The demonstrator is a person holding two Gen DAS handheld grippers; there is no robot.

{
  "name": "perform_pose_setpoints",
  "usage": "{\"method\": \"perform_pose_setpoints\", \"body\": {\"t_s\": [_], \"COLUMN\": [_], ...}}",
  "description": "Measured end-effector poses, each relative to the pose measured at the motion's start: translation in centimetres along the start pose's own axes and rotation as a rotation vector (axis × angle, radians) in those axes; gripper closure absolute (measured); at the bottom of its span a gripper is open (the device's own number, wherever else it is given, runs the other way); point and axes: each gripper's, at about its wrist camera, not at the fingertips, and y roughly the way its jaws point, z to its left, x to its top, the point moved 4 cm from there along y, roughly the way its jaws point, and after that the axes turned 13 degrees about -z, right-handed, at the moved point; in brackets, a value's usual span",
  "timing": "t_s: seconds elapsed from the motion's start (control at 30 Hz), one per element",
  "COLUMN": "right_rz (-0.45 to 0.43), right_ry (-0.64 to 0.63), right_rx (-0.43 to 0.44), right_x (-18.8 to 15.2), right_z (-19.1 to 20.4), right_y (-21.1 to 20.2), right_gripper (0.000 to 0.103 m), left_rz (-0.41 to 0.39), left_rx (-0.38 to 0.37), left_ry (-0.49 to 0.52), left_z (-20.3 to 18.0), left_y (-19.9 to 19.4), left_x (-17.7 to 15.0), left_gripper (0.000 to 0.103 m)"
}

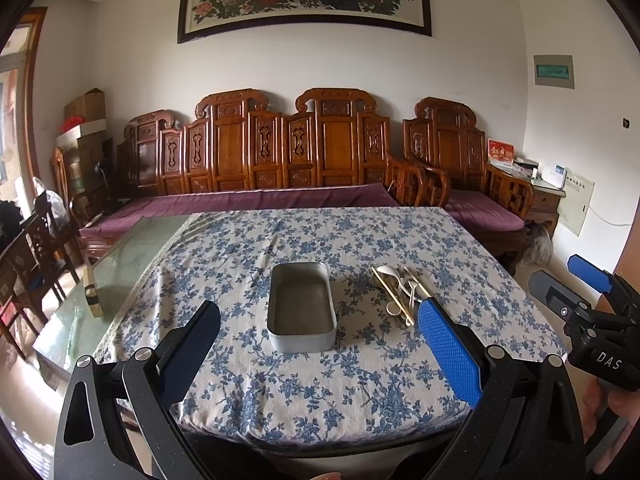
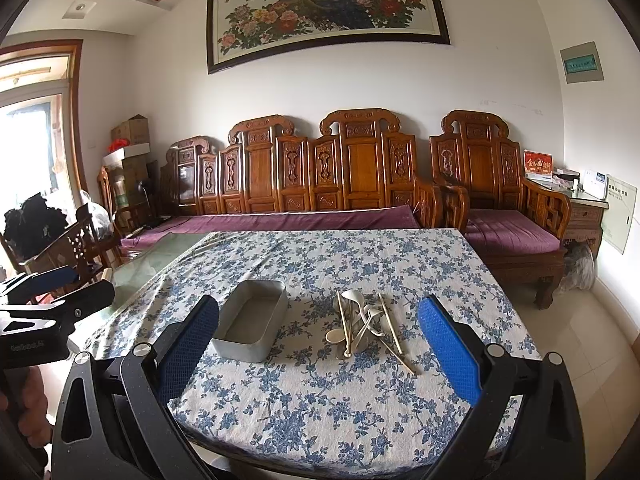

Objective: Organize utensils
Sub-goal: 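Move both tools toward the utensil pile beside the metal tray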

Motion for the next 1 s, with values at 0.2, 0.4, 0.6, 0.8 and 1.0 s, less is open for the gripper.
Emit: {"method": "perform_pose_setpoints", "body": {"t_s": [0.2,0.4,0.6,0.8,1.0], "right_rz": [0.027,0.071,0.103,0.125,0.176], "right_ry": [0.003,0.017,0.027,0.019,0.028], "right_rx": [-0.01,-0.015,-0.02,-0.015,0.003], "right_x": [-1.2,-3.2,-5.0,-6.2,-7.6], "right_z": [-0.9,-2.2,-3.7,-5.0,-6.7], "right_y": [1.0,3.1,5.8,8.6,12.1], "right_gripper": [0.003,0.003,0.003,0.003,0.013], "left_rz": [0.049,0.108,0.167,0.185,0.211], "left_rx": [-0.003,-0.019,-0.05,-0.066,-0.075], "left_ry": [0.014,0.026,0.042,0.058,0.059], "left_z": [-0.1,-0.4,-1.1,-1.8,-2.4], "left_y": [1.8,4.1,7.5,10.8,13.2], "left_x": [-1.4,-3.2,-4.5,-5.1,-5.1], "left_gripper": [0.007,0.007,0.007,0.007,0.007]}}
